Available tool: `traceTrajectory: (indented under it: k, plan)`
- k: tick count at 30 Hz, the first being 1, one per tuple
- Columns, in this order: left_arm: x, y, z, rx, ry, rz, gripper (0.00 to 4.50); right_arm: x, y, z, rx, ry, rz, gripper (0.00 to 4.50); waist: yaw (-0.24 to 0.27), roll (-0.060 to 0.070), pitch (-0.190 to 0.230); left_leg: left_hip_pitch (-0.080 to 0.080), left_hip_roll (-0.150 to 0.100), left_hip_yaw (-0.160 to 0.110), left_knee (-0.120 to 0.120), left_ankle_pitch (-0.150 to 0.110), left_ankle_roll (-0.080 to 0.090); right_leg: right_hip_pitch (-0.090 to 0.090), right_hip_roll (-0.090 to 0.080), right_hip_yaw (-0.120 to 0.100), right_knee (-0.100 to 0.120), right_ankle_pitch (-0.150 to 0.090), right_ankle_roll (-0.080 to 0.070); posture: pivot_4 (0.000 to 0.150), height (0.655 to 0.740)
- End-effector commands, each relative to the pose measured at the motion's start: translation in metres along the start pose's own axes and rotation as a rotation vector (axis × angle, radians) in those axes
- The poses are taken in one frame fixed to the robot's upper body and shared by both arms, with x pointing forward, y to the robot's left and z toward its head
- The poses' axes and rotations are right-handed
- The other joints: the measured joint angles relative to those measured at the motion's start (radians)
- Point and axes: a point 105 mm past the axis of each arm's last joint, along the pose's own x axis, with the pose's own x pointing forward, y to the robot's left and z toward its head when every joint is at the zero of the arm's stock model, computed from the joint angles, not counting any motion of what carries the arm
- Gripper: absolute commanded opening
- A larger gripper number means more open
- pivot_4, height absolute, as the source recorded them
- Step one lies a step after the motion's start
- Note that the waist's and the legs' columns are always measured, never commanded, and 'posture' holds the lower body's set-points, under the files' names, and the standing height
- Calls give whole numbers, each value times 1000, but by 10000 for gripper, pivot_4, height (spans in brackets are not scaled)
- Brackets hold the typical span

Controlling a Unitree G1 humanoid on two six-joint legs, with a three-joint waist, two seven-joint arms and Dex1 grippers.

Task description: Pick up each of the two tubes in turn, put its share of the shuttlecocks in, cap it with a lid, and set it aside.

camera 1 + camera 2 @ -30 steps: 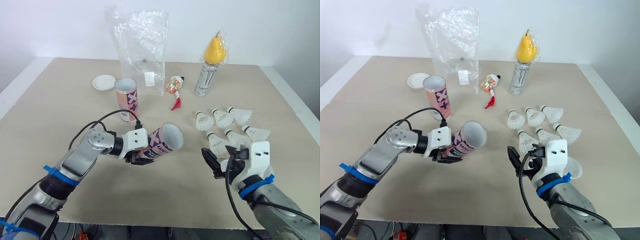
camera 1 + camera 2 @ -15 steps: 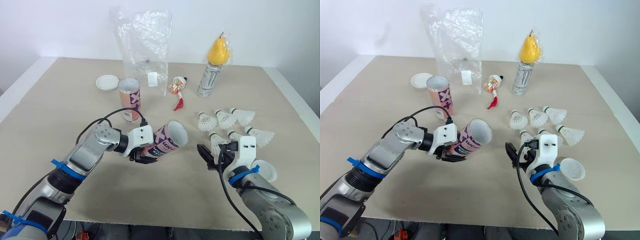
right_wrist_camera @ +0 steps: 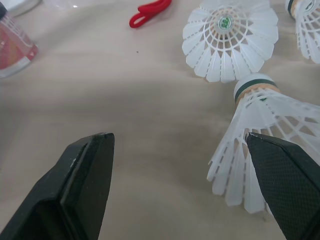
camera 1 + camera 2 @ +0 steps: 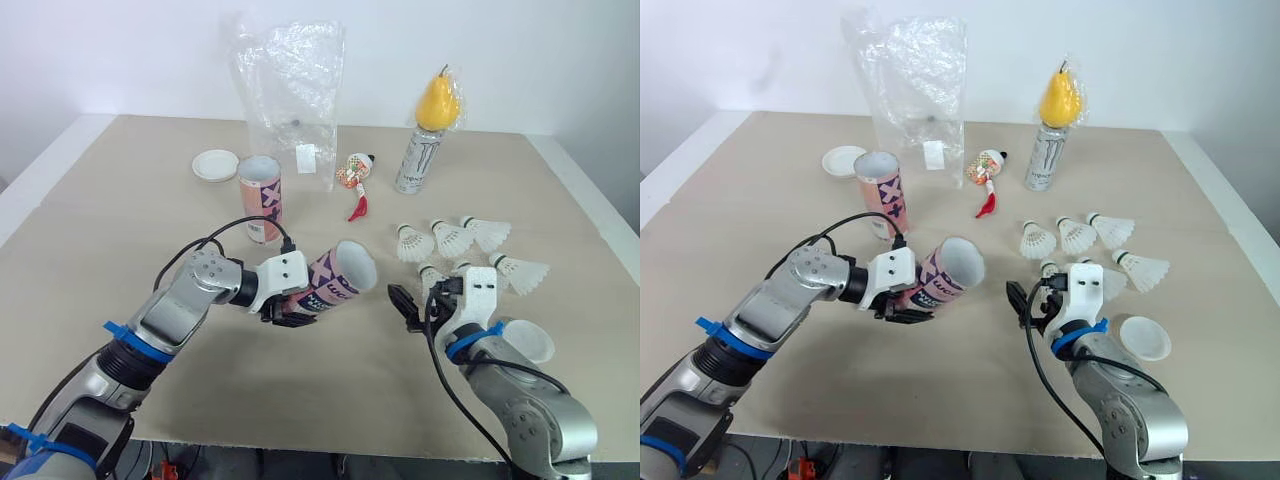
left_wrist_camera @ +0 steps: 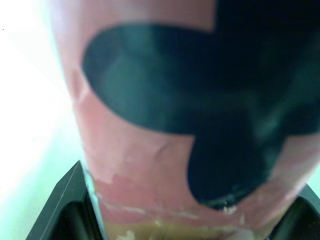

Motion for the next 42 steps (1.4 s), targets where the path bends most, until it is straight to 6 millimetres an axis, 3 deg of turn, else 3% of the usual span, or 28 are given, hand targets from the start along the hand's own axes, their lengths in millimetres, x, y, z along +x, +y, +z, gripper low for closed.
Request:
traceTrajectory:
  k: [1, 7, 17, 26, 29, 37, 42]
  plan:
    - [2, -2, -1, -6, 2, 13, 30072, 1, 0, 14, -7, -55, -39, 45000, 0, 0, 0, 0, 0, 0, 0, 0, 0, 0, 0, 0, 0, 0, 0, 1500, 7400]
    - [1, -1, -2, -23, -5, 30, 30072, 0, 5, 12, -38, -56, -109, 45000, 1, 0, 0, 0, 0, -1, 0, 0, 0, 0, 0, 0, 0, 0, 0, 1500, 7400]
    - [0, -2, -2, -39, -6, 41, 30072, -2, -4, 15, -78, -61, -259, 45000, 0, 1, 0, 0, 0, -1, 0, 1, 1, 0, 0, 0, 0, 1, 0, 1500, 7400]
    - [-1, -2, -1, -50, -9, 47, 30072, 2, -6, 20, -107, -74, -289, 45000, 0, 1, 0, 0, 0, -1, 0, 1, 1, 0, 0, 0, 0, 0, 0, 1500, 7400]
    - [-1, -1, -1, -52, -8, 50, 29896, 3, -7, 18, -104, -67, -290, 36217, 0, 1, 0, 0, 0, -1, 0, 1, 1, 0, 0, 0, 0, 0, 0, 1500, 7400]
    - [-1, -1, -2, -60, -9, 54, 29896, 3, -7, 16, -116, -56, -287, 621, 0, 1, 0, 0, 0, -1, 0, 1, 1, 0, 0, 0, 0, 0, 0, 1500, 7400]
    - [-1, 1, -2, -63, -11, 59, 29896, 1, -7, 18, -126, -57, -289, 621, 0, 1, 0, 0, 0, -1, 0, 1, 1, 0, 0, 0, 0, 1, 0, 1500, 7400]
